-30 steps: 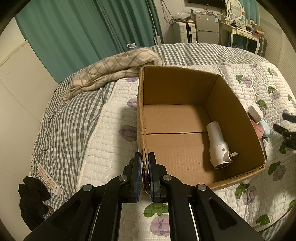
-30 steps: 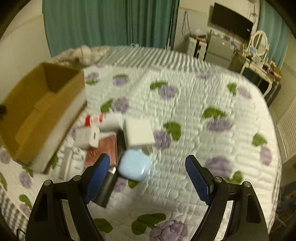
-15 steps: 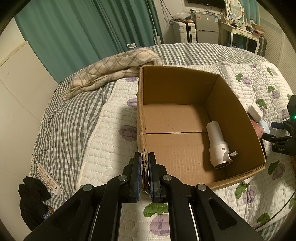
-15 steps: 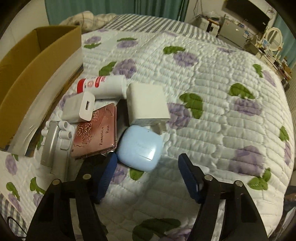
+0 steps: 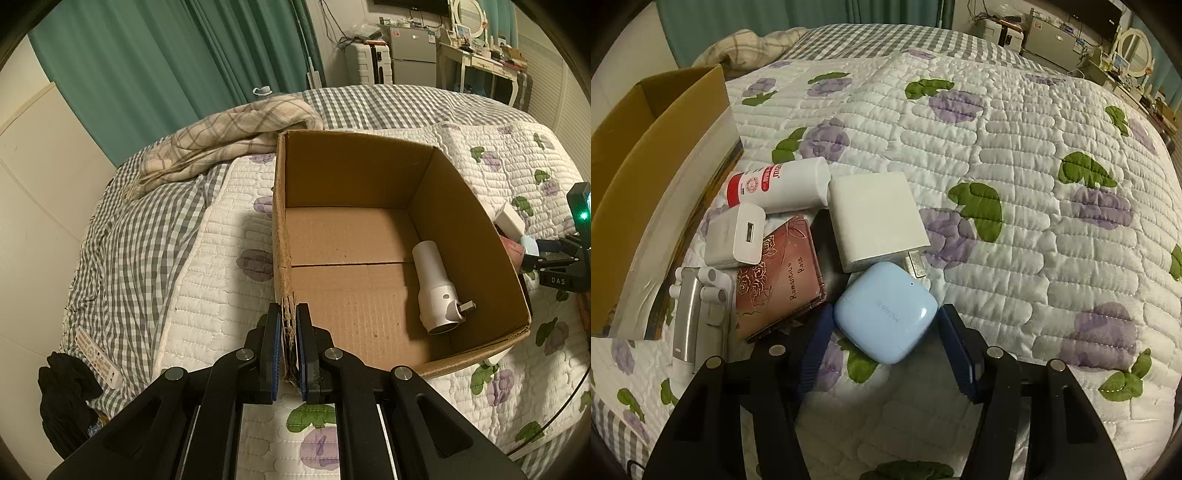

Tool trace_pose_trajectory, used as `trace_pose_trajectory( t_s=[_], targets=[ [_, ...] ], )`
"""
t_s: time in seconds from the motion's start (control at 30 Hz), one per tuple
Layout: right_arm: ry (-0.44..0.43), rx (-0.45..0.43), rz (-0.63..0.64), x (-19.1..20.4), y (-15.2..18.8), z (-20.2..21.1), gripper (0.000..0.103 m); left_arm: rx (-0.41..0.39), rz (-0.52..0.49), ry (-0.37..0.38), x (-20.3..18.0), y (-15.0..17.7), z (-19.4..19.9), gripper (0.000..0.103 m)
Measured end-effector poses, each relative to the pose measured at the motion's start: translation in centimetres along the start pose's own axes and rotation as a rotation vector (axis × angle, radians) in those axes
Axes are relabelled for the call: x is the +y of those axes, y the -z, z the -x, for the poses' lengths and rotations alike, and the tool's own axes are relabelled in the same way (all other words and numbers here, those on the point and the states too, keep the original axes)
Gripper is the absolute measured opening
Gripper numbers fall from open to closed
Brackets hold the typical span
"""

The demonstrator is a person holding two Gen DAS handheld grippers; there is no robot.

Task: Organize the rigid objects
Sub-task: 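Grasp the light-blue earbud case with the right tool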

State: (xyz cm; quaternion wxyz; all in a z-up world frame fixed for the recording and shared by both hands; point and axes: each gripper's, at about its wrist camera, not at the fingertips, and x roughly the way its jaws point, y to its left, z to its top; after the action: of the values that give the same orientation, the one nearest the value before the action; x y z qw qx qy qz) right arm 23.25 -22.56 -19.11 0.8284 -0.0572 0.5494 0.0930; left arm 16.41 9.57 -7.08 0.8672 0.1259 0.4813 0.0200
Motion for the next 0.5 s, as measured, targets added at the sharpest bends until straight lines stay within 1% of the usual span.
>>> trace_pose_trajectory(
  t_s=[0.1,0.2,0.5],
  targets=[
    [0.003,-0.01,0.004,0.1,0.1,0.2,0.058,0.0,0.0,0.0,0.0,0.0,0.0,0.007],
    [0.025,-0.039,0.017,0.4,0.5,1.0,0.058,0.0,0.0,-0.001,0.0,0.0,0.0,0.007],
    [0.034,-0.138,0.01,0.3,0.8,4.2,0.058,0.001,-0.005,-0.006,-0.1,0.1,0.0,0.007]
  ],
)
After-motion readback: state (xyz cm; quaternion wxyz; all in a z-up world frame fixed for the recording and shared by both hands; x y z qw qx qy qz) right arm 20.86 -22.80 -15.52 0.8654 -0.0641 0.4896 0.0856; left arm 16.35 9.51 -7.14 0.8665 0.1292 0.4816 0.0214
